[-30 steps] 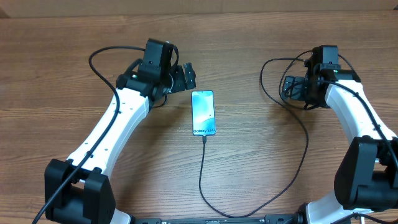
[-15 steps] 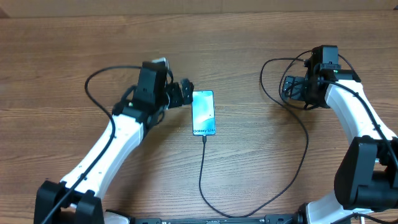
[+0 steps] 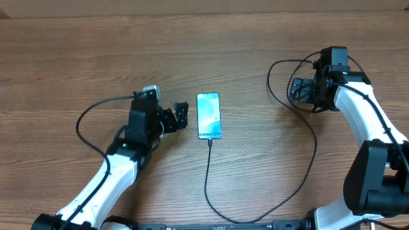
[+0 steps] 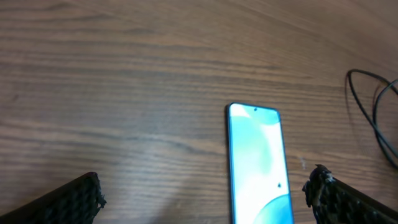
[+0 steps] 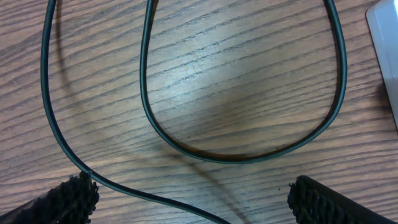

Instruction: Plug charger to phone and switch on socket

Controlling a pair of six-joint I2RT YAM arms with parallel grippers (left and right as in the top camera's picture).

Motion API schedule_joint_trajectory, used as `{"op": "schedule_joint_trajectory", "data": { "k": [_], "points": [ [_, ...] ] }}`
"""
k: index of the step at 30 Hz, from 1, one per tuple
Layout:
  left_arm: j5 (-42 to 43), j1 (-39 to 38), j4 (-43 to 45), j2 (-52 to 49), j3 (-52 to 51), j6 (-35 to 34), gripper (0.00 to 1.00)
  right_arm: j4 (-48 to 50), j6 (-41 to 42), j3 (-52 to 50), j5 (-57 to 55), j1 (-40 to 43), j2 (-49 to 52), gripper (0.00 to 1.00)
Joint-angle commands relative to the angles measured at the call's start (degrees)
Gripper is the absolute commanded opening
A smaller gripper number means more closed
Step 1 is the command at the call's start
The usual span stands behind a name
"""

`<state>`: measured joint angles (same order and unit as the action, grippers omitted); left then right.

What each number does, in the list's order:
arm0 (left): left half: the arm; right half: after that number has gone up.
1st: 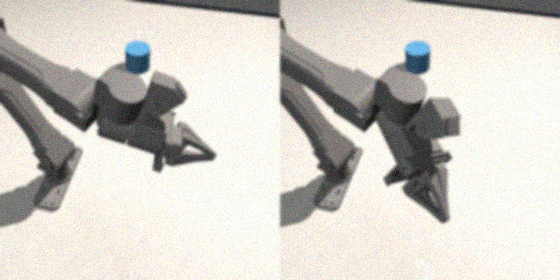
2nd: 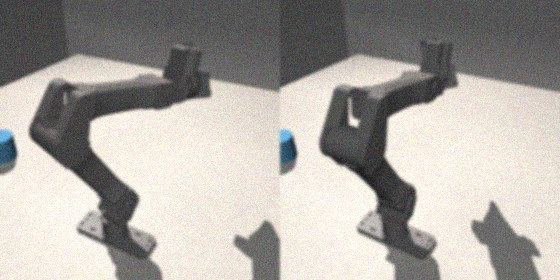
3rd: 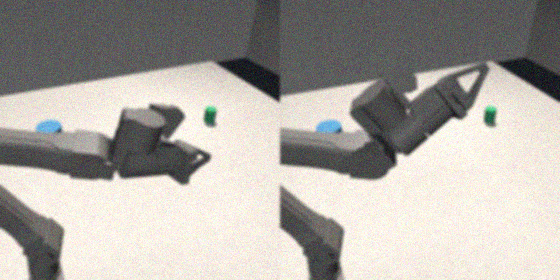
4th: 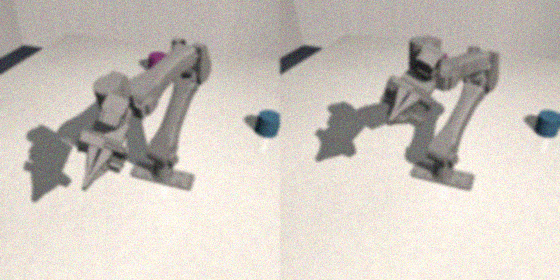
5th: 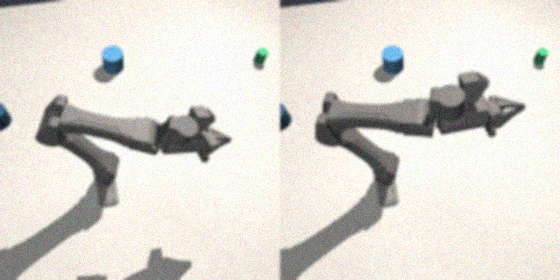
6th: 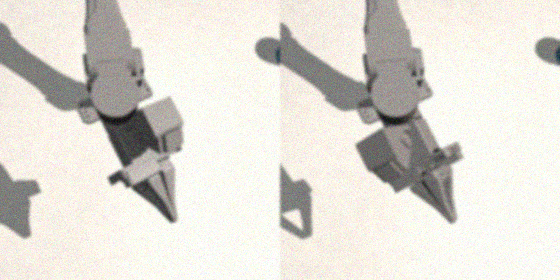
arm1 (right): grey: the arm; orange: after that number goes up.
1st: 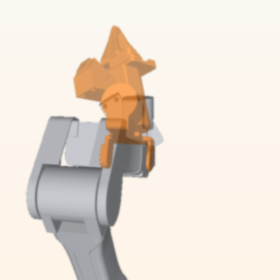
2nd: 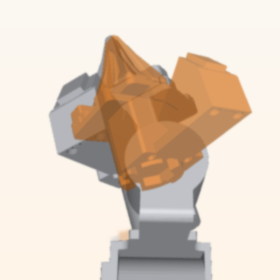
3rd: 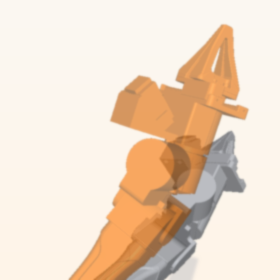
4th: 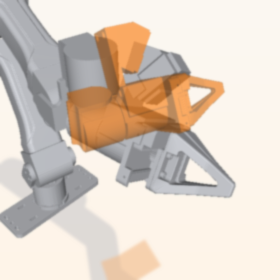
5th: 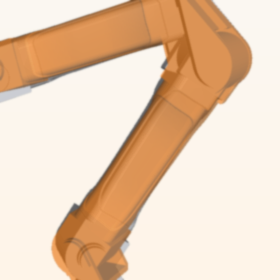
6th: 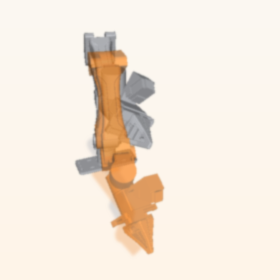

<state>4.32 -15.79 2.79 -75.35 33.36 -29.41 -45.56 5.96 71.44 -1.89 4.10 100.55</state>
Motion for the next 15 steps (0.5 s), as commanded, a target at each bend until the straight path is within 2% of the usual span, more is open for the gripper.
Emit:
{"op": "schedule_joint_trajectory", "data": {
  "k": [1, 6, 15],
  "points": [
    [0.3, 1.1, 2.6, 3.3, -3.7, 1.1, 1.0, 0.3, -0.2, -0.6, 0.1, 0.0, -0.8, 1.0],
    [1.6, 3.0, 7.5, 7.0, -8.5, 1.1, 1.0, 0.3, -0.2, -0.6, 0.1, 0.0, -0.8, 1.0],
    [3.2, 6.6, 11.1, 13.5, -15.3, 1.1, 0.99, 0.3, -0.2, -0.6, 0.1, 0.0, -0.8, 1.0]
  ]
}}
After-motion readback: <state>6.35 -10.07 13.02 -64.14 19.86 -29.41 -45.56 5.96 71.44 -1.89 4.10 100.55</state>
